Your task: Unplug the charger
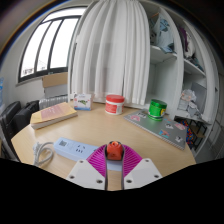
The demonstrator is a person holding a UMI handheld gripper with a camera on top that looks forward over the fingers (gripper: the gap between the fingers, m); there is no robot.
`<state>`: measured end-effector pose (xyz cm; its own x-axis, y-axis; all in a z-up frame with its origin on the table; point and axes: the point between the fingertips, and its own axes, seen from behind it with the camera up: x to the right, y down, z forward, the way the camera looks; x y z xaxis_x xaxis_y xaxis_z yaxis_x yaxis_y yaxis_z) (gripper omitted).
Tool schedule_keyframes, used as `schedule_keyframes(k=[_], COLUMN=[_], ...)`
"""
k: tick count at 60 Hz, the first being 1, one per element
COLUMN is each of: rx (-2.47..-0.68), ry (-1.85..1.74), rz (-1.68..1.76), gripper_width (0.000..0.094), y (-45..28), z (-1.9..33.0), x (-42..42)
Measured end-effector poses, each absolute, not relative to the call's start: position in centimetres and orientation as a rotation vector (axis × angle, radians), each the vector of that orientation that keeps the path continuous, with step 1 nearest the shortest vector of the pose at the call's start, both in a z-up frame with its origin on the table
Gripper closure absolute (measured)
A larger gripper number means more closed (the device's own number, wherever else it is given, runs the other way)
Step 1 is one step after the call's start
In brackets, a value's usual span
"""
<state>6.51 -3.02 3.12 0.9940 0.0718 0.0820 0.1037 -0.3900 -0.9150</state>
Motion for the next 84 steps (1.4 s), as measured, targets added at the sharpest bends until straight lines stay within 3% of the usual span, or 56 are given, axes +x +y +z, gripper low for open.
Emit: schedule_keyframes(k=[5,11,15,18,22,35,44,59,62,66,84], rx=[-1.964,-1.709,-1.651,-1.645,-1.674,-1.974,-2.086,-2.108,-2.128,-2.135,-2.062], ry=[-0.145,-0.142,-0.109,-0.095,-0.074,-0.037,-0.025,-0.021,-0.027,-0.023,-0.020], rz=[0.005,0.028,-0.014,0.022,0.010,-0.003,-0.083,-0.074,-0.060,-0.031,0.025], gripper_width=[0.0773,0.0774,0.0775,0.0774,0.0773,0.0763,0.0752,0.0619,0.0465,0.0131,0.0088], y=[-3.4,-4.5,-6.2,-6.4,-6.6,-6.1,-5.9,-4.8,-5.0,-5.3,-8.9], z=[4.1,14.9,19.7,20.4,19.4,6.1,0.9,0.2,-0.3,-0.5,1.9], x=[6.3,7.5,10.2,9.7,11.2,13.5,15.3,15.7,15.5,15.1,16.4])
